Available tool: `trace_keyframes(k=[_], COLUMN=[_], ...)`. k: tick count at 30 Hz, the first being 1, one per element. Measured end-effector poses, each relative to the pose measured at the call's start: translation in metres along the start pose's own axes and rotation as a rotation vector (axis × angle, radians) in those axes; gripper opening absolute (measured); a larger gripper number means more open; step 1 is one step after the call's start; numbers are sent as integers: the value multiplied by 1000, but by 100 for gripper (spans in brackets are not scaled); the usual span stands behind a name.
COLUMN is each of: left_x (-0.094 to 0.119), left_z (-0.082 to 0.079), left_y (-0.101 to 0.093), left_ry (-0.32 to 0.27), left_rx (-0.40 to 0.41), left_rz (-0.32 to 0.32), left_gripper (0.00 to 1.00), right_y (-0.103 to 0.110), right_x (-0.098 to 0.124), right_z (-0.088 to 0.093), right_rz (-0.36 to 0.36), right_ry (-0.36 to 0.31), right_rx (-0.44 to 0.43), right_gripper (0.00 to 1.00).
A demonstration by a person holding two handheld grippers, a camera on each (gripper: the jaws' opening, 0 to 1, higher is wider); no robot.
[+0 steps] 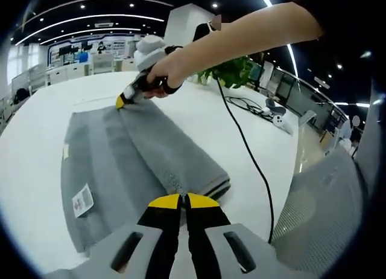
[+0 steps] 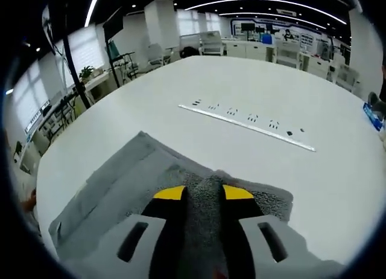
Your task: Fold the towel on the table until its edges align and the towel forms a compact rectangular stack.
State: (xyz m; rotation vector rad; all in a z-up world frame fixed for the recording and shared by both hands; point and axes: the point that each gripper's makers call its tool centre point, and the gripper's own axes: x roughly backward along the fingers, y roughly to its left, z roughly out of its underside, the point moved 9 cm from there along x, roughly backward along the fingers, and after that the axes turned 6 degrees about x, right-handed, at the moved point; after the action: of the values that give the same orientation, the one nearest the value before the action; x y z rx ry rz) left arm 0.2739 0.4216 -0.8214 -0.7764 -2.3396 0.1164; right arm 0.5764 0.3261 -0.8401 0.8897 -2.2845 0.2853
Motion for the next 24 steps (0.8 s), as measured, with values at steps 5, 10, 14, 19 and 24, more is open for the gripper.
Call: trace_keyframes(k=[5,10,14,19,24], left_x=[-2,-4,-3,-2,-1], left_z=[3,5,3,2,-3], left_y=[0,2,2,0,-3], left_ry=[4,12,10,7,-4], left_rx=[8,11,9,7,-9], left_rz=[-1,1,-2,-2,5], left_gripper=[3,3,3,3,3], right_y=[-5,-8,-8,-5,-6], right_x=[-2,-1,2,5,12], right_z=[3,3,2,-2,-7], right_rz=[33,23,31,21,22], right_ry=[-28,-33,-35,-38,-59], right_rx=[-58,-53,-62,-47,-80], right_gripper=[13,5,0,0,0])
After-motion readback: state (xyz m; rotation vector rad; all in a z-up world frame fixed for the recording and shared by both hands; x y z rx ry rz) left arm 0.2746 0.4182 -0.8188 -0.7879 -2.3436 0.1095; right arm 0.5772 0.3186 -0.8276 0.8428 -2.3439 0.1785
